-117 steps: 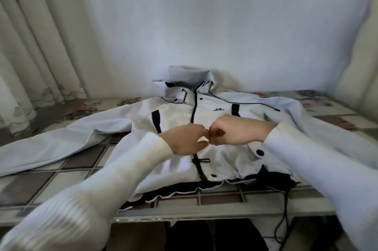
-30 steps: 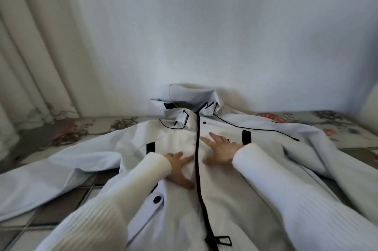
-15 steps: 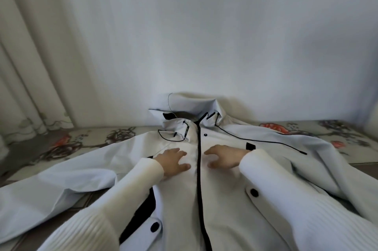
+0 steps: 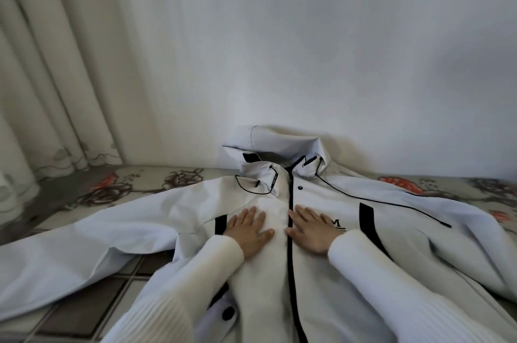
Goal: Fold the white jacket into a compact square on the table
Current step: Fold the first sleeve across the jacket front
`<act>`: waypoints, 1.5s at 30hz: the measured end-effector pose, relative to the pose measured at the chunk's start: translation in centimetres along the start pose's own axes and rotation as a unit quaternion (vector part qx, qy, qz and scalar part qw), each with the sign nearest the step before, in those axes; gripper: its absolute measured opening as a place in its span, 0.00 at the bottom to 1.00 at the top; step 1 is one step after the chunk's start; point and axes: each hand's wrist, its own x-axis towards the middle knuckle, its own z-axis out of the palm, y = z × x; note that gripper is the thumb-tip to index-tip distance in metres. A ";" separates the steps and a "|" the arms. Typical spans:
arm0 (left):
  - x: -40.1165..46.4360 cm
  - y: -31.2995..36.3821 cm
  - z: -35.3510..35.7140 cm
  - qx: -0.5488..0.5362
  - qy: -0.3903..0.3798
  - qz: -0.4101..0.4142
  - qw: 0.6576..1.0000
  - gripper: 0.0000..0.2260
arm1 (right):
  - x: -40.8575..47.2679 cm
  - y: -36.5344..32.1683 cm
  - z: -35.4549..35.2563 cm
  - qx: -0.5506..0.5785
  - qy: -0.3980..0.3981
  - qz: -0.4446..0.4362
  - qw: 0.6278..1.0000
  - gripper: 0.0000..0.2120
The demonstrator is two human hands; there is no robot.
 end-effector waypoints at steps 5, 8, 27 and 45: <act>-2.2 -2.7 -3.7 -0.037 0.021 0.004 0.999 0.27 | 0.6 -3.5 -3.3 0.002 0.030 -0.039 0.999 0.29; -4.9 -6.7 -5.5 -0.049 0.063 -0.032 0.996 0.26 | 1.4 -7.9 -4.0 -0.012 0.036 -0.091 0.995 0.29; -19.8 -29.5 -4.8 -0.111 0.178 -0.288 0.934 0.24 | 1.5 -36.5 0.5 -0.035 0.010 -0.353 0.935 0.28; -25.6 -37.5 -3.8 -0.282 0.238 -0.451 0.813 0.28 | -0.4 -46.4 6.8 -0.038 -0.006 -0.365 0.930 0.40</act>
